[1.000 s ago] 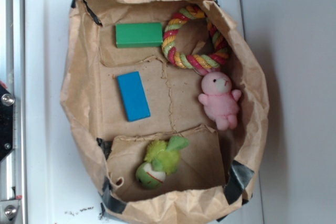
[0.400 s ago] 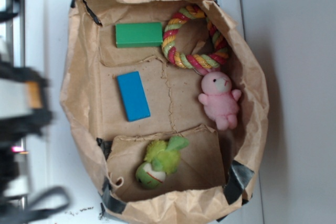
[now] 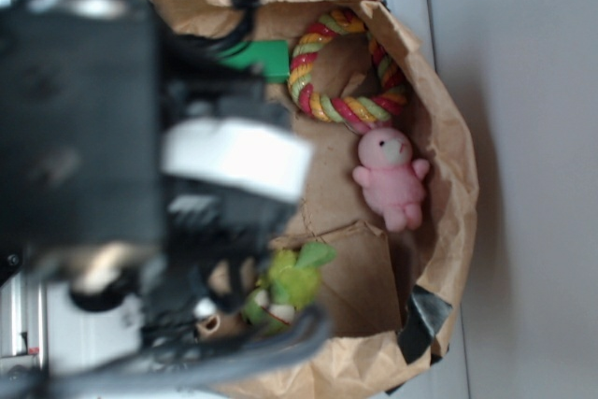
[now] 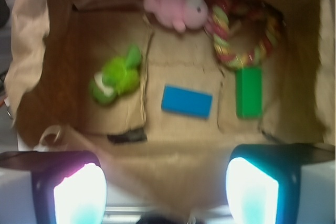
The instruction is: Grab the multicolored rope.
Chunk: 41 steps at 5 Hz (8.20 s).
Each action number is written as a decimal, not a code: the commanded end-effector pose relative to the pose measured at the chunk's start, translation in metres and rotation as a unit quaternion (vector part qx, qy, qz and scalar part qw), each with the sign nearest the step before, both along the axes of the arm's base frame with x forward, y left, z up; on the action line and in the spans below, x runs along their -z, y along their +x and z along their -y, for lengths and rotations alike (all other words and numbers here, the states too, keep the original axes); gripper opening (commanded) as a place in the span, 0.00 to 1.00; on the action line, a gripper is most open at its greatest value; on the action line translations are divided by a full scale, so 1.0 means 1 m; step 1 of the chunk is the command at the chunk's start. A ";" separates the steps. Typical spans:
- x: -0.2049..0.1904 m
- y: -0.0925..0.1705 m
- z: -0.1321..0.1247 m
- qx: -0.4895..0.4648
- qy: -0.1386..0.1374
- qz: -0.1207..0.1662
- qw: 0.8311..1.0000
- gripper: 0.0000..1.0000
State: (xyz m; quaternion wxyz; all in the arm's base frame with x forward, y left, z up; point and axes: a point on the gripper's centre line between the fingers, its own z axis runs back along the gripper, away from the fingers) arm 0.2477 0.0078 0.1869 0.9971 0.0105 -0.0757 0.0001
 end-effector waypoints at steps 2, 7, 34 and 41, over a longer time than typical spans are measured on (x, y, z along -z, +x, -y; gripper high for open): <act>0.017 0.063 -0.023 0.021 0.026 0.045 0.998 1.00; 0.025 0.069 -0.033 0.120 0.050 0.052 0.990 1.00; 0.101 0.077 -0.070 0.019 0.079 0.077 0.994 1.00; 0.135 0.094 -0.065 0.014 0.100 0.113 0.988 1.00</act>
